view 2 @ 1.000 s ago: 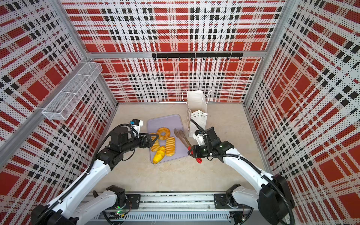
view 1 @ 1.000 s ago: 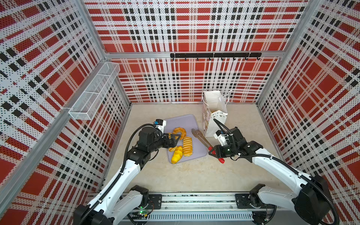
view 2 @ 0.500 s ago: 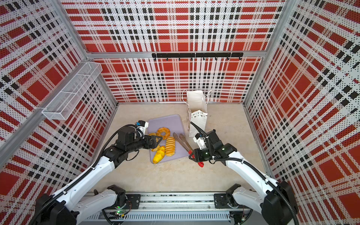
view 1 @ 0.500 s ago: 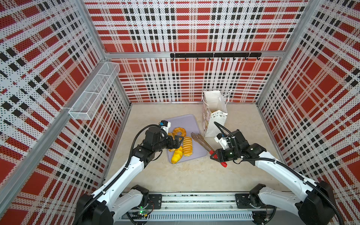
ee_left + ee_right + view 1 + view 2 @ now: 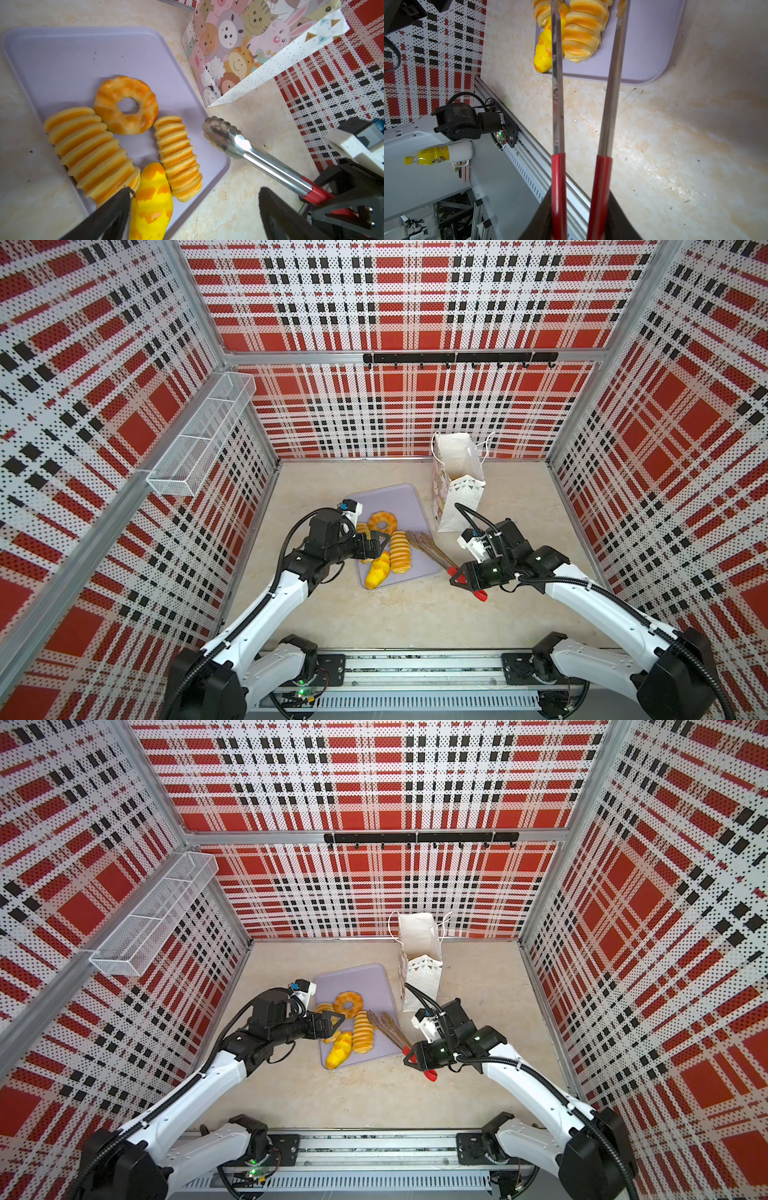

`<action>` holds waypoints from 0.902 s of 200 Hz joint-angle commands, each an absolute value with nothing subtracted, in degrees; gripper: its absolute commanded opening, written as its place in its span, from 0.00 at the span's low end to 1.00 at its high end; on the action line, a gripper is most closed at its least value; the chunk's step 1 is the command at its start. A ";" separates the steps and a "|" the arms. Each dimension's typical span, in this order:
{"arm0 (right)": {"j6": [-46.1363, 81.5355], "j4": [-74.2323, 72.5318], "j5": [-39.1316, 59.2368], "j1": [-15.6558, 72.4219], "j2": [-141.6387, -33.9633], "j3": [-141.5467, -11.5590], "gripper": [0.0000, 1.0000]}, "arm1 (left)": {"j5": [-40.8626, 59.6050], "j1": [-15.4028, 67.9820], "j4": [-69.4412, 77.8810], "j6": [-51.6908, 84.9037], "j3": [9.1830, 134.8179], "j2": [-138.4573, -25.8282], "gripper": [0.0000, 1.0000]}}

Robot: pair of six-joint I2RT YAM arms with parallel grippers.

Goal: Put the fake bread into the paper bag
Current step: 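Position the tongs around the ribbed roll and close them with the right gripper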

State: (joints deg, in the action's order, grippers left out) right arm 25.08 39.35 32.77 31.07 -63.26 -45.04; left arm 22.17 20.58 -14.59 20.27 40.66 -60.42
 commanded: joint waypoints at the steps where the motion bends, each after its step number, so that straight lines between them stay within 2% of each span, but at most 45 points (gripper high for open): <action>1: 23.52 38.42 35.26 30.47 -63.29 -45.63 0.33 | 25.55 20.48 -14.57 18.02 40.77 -59.80 0.98; 42: 22.34 38.58 36.66 28.79 -65.25 -46.62 0.34 | 29.93 19.78 -16.05 16.10 43.31 -58.71 0.98; 180: 26.45 37.52 37.80 28.67 -63.91 -45.26 0.34 | 31.55 19.51 -13.80 20.06 38.94 -58.16 0.98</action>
